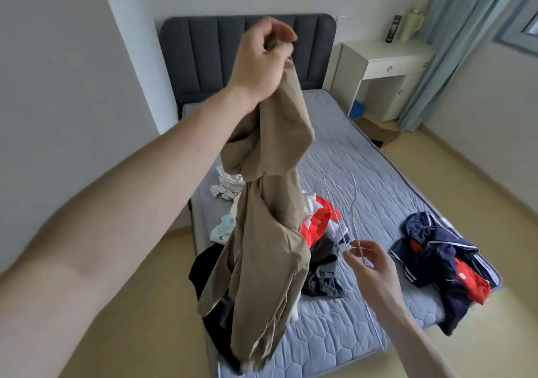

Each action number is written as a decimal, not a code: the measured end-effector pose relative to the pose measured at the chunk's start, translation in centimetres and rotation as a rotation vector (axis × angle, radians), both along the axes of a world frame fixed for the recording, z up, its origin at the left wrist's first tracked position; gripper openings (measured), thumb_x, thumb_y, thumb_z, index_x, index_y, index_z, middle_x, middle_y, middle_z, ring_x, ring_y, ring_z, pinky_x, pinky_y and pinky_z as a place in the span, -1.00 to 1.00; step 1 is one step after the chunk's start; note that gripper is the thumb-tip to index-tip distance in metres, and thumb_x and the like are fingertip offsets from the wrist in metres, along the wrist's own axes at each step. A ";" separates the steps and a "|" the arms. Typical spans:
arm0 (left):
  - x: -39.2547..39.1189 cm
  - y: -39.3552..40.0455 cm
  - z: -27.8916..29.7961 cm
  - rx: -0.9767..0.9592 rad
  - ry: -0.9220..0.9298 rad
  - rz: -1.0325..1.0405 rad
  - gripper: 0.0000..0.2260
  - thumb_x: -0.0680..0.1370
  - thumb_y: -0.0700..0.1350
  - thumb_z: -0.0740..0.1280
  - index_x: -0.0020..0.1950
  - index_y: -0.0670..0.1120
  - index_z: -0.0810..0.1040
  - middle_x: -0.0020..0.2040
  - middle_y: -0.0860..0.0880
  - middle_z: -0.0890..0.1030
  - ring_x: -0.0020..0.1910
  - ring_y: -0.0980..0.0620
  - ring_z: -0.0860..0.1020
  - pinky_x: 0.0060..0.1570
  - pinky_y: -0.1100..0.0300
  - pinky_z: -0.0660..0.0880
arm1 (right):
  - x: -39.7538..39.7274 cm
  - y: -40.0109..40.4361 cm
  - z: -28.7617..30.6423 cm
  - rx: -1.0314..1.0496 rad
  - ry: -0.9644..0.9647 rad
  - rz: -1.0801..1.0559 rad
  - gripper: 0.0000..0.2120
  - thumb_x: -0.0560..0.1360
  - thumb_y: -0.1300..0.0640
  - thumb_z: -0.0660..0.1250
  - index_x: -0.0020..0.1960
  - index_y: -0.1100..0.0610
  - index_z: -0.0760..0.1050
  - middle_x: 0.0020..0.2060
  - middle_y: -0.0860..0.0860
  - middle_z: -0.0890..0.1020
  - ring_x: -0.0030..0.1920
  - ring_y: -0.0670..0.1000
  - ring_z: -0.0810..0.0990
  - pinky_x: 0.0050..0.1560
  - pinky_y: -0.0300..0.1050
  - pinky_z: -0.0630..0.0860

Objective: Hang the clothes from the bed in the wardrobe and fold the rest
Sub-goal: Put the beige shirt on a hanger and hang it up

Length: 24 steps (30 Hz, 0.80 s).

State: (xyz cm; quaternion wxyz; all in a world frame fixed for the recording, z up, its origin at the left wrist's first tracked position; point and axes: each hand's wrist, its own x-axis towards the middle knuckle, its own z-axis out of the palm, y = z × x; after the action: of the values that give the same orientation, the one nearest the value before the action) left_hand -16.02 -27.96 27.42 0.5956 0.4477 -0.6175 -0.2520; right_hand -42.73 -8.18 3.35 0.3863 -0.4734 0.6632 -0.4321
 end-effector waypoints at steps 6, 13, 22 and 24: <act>-1.3 -5.5 -1.1 -0.027 0.025 0.203 -0.92 0.57 -0.23 0.33 -0.04 -0.07 0.59 -0.13 0.10 0.61 -0.16 0.33 0.56 0.02 0.34 0.53 | -5.5 -3.2 -0.6 0.034 -0.004 0.040 -0.87 0.52 0.16 0.51 0.01 -0.01 0.61 -0.14 -0.13 0.69 -0.08 -0.30 0.62 -0.06 -0.23 0.44; -2.4 -7.6 -11.4 0.300 -0.160 0.224 -0.95 0.58 -0.18 0.38 0.02 -0.07 0.62 -0.09 0.02 0.62 -0.15 0.19 0.52 -0.11 0.39 0.43 | -7.9 -6.2 -4.5 0.155 0.049 0.210 -0.87 0.52 0.17 0.49 -0.02 -0.04 0.62 -0.14 -0.22 0.69 -0.10 -0.24 0.63 -0.10 -0.17 0.46; -0.2 0.6 -36.4 1.195 -0.477 0.119 -0.62 0.57 -0.06 0.44 0.38 -0.04 0.53 0.38 -0.05 0.56 0.31 -0.06 0.55 0.34 0.09 0.46 | -7.9 -7.4 -11.9 0.396 0.117 0.342 -0.92 0.53 0.12 0.48 -0.03 -0.04 0.63 -0.13 -0.19 0.71 -0.02 -0.17 0.65 -0.04 -0.18 0.50; -0.1 3.8 -41.7 1.312 -0.564 0.088 -0.64 0.58 -0.05 0.39 0.38 0.00 0.53 0.40 -0.03 0.53 0.33 -0.05 0.52 0.33 0.07 0.45 | -7.7 -7.5 -13.8 0.426 0.134 0.355 -0.92 0.53 0.10 0.47 -0.05 -0.07 0.62 -0.13 -0.28 0.69 -0.03 -0.25 0.63 -0.08 -0.22 0.47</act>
State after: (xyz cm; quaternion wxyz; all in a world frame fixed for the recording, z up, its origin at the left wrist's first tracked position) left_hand -16.09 -24.18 -14.24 0.0308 0.7863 -0.4506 -0.4216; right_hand -50.45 -15.64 -10.42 0.5021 -0.5179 0.6698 -0.1762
